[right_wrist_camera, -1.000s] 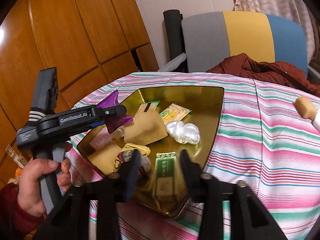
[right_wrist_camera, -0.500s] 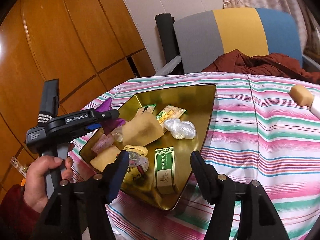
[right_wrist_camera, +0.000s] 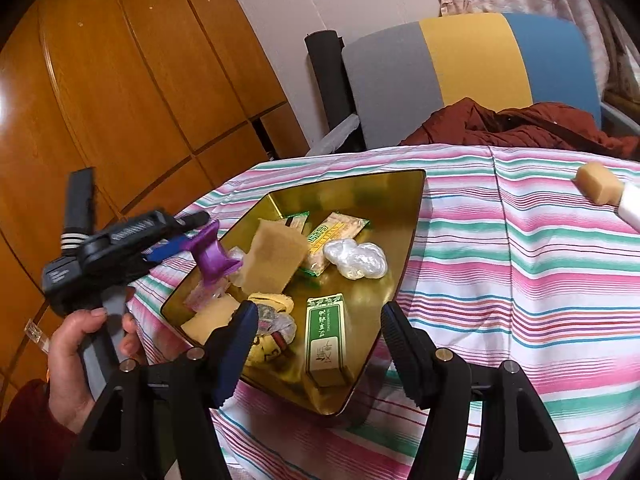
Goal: Organize objects
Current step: 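Move both tools from the gold tray back to the remaining items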
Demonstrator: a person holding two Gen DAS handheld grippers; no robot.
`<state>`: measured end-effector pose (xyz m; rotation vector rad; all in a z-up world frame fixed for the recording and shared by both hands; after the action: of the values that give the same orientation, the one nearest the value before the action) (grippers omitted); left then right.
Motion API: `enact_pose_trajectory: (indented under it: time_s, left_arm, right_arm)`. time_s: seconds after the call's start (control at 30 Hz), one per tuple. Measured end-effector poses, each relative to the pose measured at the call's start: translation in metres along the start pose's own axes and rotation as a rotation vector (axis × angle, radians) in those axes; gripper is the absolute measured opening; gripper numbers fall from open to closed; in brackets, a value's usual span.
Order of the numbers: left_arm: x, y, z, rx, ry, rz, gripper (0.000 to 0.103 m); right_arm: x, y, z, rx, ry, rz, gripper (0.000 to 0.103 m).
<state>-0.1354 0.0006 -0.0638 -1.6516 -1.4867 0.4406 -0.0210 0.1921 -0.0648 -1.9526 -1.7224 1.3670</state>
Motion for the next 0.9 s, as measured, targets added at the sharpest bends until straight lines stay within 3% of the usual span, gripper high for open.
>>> enact_pose_trajectory:
  time_s: [0.17,0.2,0.3,0.4,0.43,0.5,0.6,0.77,0.9]
  left_arm:
    - [0.020,0.012,0.020,-0.095,0.110,0.002,0.062]
    - [0.025,0.020,0.030,-0.145,0.143,-0.015,0.062]
    - [0.039,0.035,0.048,-0.218,0.142,0.009,0.062]
    - [0.065,0.032,0.046,-0.187,0.208,0.039,0.062]
    - [0.069,0.030,0.044,-0.177,0.205,0.056,0.062]
    - [0.068,0.023,0.038,-0.146,0.116,0.117,0.062]
    - [0.052,0.011,0.025,-0.081,-0.008,0.120,0.062]
    - [0.048,0.009,0.010,-0.040,-0.045,0.089,0.067]
    - [0.073,0.019,0.014,-0.071,0.004,0.111,0.067]
  right_arm:
    - [0.001,-0.001,-0.001,0.002,-0.008,0.015,0.065]
    - [0.001,-0.001,-0.003,0.005,-0.006,0.012,0.065]
    - [0.001,-0.001,-0.005,0.011,-0.006,0.010,0.065]
    - [0.004,-0.002,-0.007,0.015,-0.003,0.017,0.065]
    - [0.006,-0.003,-0.008,0.018,0.002,0.018,0.065]
    - [0.011,-0.004,-0.010,0.025,0.010,0.022,0.065]
    - [0.019,-0.008,-0.015,0.038,0.017,0.043,0.066]
    - [0.034,-0.011,-0.019,0.051,0.037,0.070,0.068]
    - [0.049,-0.016,-0.026,0.064,0.063,0.079,0.068]
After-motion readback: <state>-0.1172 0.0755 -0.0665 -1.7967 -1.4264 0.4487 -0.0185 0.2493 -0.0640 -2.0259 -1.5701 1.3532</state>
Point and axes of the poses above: each gripper's, at about its wrist camera, not at the fingertips, and z roughly the way its jaws point, x to its right, y to its underside, the point moved 10 cm from there along z, roughly the way its jaws point, and after that the axes turned 10 degrees about z, right-handed, at the moved point
